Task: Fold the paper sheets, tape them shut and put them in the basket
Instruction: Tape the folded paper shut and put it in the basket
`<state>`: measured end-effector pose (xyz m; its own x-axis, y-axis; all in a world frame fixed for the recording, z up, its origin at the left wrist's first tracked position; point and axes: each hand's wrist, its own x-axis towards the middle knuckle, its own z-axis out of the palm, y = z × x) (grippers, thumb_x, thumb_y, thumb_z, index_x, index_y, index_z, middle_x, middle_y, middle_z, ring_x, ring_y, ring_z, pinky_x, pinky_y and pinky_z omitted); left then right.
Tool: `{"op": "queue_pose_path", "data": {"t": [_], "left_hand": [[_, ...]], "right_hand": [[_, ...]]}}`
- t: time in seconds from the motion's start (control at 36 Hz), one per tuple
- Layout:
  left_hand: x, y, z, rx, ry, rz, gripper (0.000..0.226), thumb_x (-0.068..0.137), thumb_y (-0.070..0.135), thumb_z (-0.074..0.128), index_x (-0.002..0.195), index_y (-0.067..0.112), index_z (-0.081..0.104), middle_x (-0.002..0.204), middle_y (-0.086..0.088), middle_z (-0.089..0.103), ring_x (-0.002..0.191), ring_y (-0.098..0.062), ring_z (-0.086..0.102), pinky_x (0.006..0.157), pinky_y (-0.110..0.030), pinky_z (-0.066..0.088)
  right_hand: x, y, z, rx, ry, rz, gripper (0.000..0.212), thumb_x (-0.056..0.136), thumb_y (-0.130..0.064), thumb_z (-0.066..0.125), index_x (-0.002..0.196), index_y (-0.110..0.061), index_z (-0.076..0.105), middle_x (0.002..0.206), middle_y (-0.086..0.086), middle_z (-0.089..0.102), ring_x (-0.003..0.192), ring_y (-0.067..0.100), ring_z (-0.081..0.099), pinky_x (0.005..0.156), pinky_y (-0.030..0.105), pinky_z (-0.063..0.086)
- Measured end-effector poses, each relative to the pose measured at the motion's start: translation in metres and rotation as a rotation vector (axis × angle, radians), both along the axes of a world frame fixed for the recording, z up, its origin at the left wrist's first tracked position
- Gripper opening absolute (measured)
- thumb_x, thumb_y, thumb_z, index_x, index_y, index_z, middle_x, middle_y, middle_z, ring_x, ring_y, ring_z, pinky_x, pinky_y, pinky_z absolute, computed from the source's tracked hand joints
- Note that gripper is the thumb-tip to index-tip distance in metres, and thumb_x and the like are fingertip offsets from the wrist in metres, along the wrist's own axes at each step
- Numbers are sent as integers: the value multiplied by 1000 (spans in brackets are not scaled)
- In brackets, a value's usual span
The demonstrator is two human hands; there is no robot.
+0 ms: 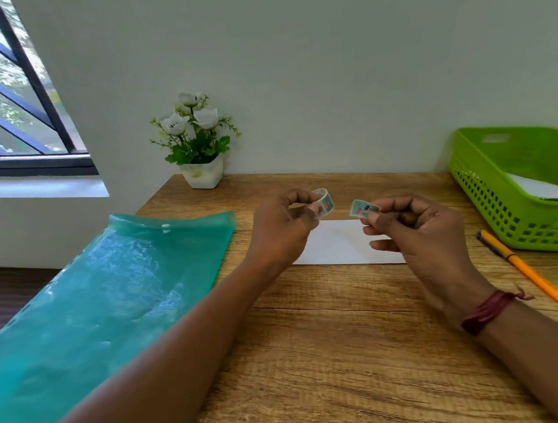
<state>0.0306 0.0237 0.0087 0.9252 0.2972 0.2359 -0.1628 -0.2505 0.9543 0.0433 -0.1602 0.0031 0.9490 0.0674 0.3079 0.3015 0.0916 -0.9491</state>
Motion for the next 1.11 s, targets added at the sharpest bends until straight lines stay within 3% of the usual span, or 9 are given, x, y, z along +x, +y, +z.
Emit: {"op": "queue_pose_path", "data": {"t": [0.06,0.14,0.25,0.42,0.58,0.75,0.89,1.11], "left_hand": [[0,1,-1,176,-34,61,12,93,10,65,100,18,72,117,9,67,103,-6,63,85,-27,58],[0,1,2,378,-63,134,11,94,15,64,102,19,71,120,5,67,102,-3,60,78,-13,49],[4,1,14,547,-63,212,17,96,15,60,109,19,71,121,3,66,103,-6,57,82,-20,42],[10,18,32,783,-68,258,28,91,4,60,115,14,71,121,-3,64,100,-10,54,82,-19,37],[18,51,35,848,71,285,23,85,-2,64,105,2,75,109,-14,72,95,-22,67,82,-32,55],[26,82,32,960,126,307,26,86,3,64,108,9,74,109,-9,72,88,-16,61,73,-28,46],[37,102,26,980,174,305,26,86,6,66,110,11,74,107,-11,73,87,-20,65,73,-33,55],[45,119,16,988,187,268,19,86,7,69,105,9,74,109,-10,71,93,-20,65,79,-36,56]], "right_hand": [[0,-1,0,26,22,-7,16,84,-7,73,99,-9,70,88,8,76,83,24,74,64,32,61],[2,-2,1,48,34,-14,16,85,-6,72,99,-12,68,86,8,76,82,25,74,64,32,61],[5,-5,2,64,57,-9,18,85,-3,71,101,-10,66,87,8,76,81,25,74,66,33,61],[9,-7,-1,34,107,-17,13,86,-5,70,98,-11,69,91,6,76,82,22,74,69,32,60],[15,-10,-5,27,115,-43,14,88,-6,68,98,-16,71,92,4,75,83,16,72,63,26,57],[21,-16,-2,58,123,-69,16,87,-6,69,90,-21,72,99,2,73,97,19,68,63,24,56],[23,-20,-1,57,117,-60,15,87,-6,69,93,-19,73,101,3,74,99,17,69,68,27,57],[29,-25,-4,60,103,-40,15,84,-5,71,93,-16,75,98,6,75,96,19,71,69,25,59]]}}
